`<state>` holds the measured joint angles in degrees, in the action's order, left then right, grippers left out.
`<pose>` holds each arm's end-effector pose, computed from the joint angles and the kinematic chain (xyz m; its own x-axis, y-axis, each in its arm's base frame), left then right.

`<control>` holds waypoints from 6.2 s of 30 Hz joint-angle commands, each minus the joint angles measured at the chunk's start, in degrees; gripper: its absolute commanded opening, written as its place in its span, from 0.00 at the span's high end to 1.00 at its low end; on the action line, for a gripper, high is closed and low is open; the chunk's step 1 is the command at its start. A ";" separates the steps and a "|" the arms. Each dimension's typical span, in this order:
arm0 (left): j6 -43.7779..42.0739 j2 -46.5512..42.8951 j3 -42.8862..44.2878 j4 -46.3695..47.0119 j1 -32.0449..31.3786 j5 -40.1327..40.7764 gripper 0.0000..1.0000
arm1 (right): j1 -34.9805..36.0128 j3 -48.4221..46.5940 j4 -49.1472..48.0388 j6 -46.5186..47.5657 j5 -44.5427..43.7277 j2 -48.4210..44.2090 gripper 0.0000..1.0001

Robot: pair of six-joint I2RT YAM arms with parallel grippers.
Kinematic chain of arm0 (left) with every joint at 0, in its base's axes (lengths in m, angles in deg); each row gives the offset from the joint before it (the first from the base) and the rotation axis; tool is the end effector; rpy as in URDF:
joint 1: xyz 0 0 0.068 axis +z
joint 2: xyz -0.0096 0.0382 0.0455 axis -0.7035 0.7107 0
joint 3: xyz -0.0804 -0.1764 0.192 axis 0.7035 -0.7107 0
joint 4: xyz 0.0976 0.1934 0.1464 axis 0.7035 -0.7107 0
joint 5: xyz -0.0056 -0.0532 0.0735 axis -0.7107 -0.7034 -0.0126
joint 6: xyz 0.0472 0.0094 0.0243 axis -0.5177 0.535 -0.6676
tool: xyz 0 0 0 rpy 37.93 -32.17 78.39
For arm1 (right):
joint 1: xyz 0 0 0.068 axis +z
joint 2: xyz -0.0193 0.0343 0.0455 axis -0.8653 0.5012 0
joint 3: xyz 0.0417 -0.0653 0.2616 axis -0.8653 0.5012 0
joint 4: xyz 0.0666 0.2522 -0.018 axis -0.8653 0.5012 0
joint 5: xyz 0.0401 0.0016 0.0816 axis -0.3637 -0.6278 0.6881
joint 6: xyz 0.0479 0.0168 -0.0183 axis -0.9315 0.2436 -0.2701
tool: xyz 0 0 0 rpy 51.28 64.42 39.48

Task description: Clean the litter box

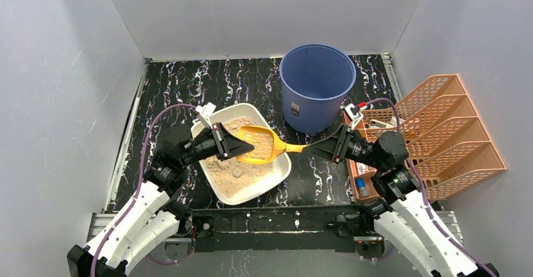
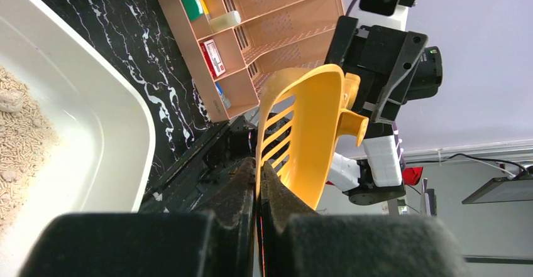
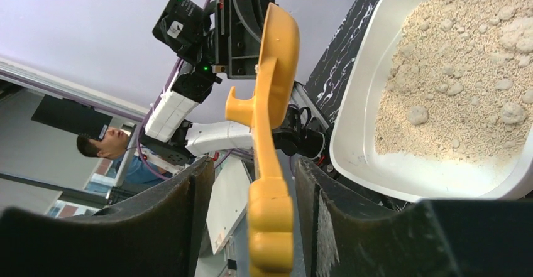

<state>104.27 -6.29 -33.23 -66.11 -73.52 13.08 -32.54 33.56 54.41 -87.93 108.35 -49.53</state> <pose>0.1404 -0.1005 0.3178 -0.7917 -0.3705 -0.4857 0.4234 0.2402 -0.8735 0.1181 0.0870 0.3223 -0.7713 0.3737 -0.5151 -0.5145 0.1101 0.8504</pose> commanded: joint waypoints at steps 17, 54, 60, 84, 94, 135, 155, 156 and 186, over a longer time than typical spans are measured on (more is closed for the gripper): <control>0.26 -0.59 1.33 1.92 0.43 -1.62 1.00 | -0.17 -4.32 3.71 1.72 -1.64 -2.67 0.54; -23.76 9.70 22.77 -50.03 0.39 36.02 0.02 | -0.20 -23.69 37.48 18.67 -12.14 10.88 0.99; -23.30 11.91 28.05 -58.81 0.43 51.34 0.02 | -0.02 -33.23 50.23 21.05 -17.40 18.76 0.99; -23.51 23.78 13.47 -43.39 7.66 56.22 0.07 | 28.09 -45.43 65.15 11.59 -51.53 36.98 0.99; -22.68 26.70 9.01 -37.63 8.80 54.44 0.22 | 30.72 -45.26 65.62 7.62 -57.64 40.09 0.99; -10.25 13.66 -2.04 -38.97 8.96 44.18 1.00 | 31.41 -14.51 38.00 -15.37 -64.83 34.49 0.99; -11.93 15.16 -0.85 -39.46 8.87 42.42 1.00 | 31.27 -1.83 -8.03 -6.28 -60.16 50.20 0.99; -11.95 15.26 -0.88 -39.37 8.87 42.43 1.00 | 31.29 -0.73 -10.97 -5.34 -59.71 50.52 0.99; -12.42 19.54 8.38 -44.18 8.95 51.54 0.27 | 30.74 22.74 -40.26 -6.36 -59.40 34.67 0.99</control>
<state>92.62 13.10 -28.40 -107.29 -64.43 62.13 -1.44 54.02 11.98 -95.21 49.69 -11.41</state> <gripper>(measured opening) 0.713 0.280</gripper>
